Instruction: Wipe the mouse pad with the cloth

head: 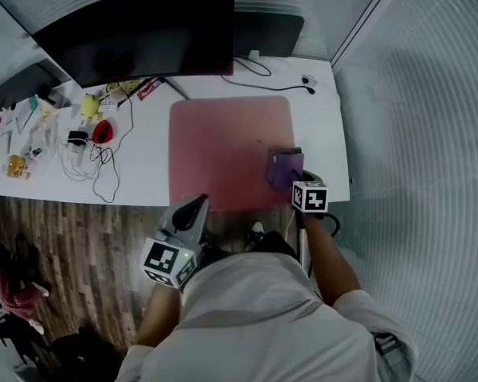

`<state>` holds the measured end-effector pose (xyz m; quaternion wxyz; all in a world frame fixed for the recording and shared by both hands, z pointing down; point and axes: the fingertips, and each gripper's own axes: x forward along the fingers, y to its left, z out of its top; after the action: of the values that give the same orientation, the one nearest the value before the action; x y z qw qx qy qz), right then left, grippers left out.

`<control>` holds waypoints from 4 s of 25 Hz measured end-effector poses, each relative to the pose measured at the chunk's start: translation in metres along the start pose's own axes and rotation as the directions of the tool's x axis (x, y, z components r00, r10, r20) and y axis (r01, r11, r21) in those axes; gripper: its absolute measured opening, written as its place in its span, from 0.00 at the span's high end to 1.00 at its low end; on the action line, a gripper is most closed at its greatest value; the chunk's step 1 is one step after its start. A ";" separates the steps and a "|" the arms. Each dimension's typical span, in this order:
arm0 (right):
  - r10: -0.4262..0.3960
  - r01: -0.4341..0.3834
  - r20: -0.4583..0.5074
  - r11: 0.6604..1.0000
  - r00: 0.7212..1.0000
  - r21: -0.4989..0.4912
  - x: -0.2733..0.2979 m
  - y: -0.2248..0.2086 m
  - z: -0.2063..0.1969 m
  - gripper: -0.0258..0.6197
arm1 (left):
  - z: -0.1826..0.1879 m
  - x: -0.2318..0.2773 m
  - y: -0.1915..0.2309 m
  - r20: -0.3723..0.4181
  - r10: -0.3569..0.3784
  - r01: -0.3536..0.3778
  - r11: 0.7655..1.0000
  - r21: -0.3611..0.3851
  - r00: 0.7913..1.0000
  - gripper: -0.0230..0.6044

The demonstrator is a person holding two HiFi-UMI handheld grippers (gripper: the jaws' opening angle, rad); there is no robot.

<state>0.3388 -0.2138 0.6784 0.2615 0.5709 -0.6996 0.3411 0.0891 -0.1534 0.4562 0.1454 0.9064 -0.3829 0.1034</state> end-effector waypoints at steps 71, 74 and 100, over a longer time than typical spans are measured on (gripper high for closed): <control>0.033 -0.040 -0.050 0.990 0.998 -0.136 -0.034 0.002 -0.064 0.88 | -0.021 -0.011 -0.062 0.058 -0.027 0.025 0.999 0.034 0.998 0.96; 0.000 -0.004 -0.042 0.995 0.999 -0.100 -0.049 -0.030 -0.073 0.88 | -0.014 0.002 -0.077 0.066 -0.043 0.040 0.998 0.049 0.997 0.96; 0.165 -0.014 0.626 0.971 0.762 -0.239 -0.252 0.121 0.114 0.89 | 0.085 -0.089 -0.021 0.194 0.026 -0.065 0.978 0.199 0.981 0.96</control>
<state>0.2764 -0.1321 0.3949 0.0514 0.5861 -0.8066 0.0580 0.0494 -0.1093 0.3463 0.0119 0.9131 -0.4033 0.0584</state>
